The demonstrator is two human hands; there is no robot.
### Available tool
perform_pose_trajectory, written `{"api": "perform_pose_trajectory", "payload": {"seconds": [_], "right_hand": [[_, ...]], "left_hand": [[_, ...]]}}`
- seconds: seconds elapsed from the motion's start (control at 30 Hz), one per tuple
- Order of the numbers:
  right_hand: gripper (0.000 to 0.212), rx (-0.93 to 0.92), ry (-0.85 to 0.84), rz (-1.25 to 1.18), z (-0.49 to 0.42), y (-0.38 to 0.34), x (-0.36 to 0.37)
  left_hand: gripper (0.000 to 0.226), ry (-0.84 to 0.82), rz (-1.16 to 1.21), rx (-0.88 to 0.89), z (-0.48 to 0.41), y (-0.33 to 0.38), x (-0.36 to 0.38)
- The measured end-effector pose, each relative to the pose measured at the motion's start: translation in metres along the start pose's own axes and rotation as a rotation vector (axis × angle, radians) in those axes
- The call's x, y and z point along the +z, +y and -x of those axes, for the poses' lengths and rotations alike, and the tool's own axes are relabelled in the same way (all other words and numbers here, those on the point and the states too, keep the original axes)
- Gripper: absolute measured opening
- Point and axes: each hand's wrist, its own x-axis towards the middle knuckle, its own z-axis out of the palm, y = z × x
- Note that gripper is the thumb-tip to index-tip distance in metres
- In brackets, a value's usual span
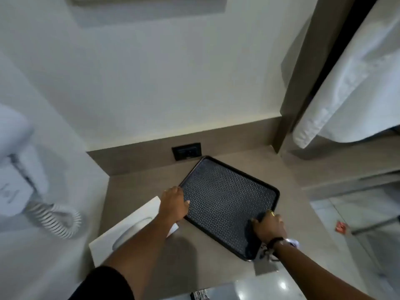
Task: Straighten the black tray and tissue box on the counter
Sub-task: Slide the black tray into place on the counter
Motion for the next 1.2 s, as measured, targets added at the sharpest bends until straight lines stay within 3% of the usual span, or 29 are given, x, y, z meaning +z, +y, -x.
{"api": "perform_pose_trajectory", "payload": {"seconds": [0.1,0.2,0.37,0.53,0.83,1.2], "right_hand": [[0.042,0.121,0.057,-0.156,-0.011,-0.012,0.004],[0.046,0.236,0.102,-0.263,-0.018,-0.014,0.006],[0.026,0.273,0.125,-0.292,-0.032,-0.007,0.015],[0.024,0.284,0.144,-0.269,-0.044,-0.003,0.010],[0.012,0.140,0.160,-0.161,-0.098,0.000,-0.036],[0.018,-0.123,0.014,0.000,-0.161,-0.019,-0.067]], "left_hand": [[0.044,-0.040,0.068,-0.033,-0.028,-0.006,0.004],[0.043,-0.075,0.101,-0.025,-0.049,-0.006,0.003],[0.031,-0.034,0.251,-0.101,-0.078,-0.014,0.007],[0.025,-0.007,0.426,-0.155,-0.095,-0.015,0.011],[0.015,-0.028,0.568,-0.380,-0.077,0.017,0.003],[0.020,-0.061,0.488,-0.540,0.000,0.053,0.028]]}}
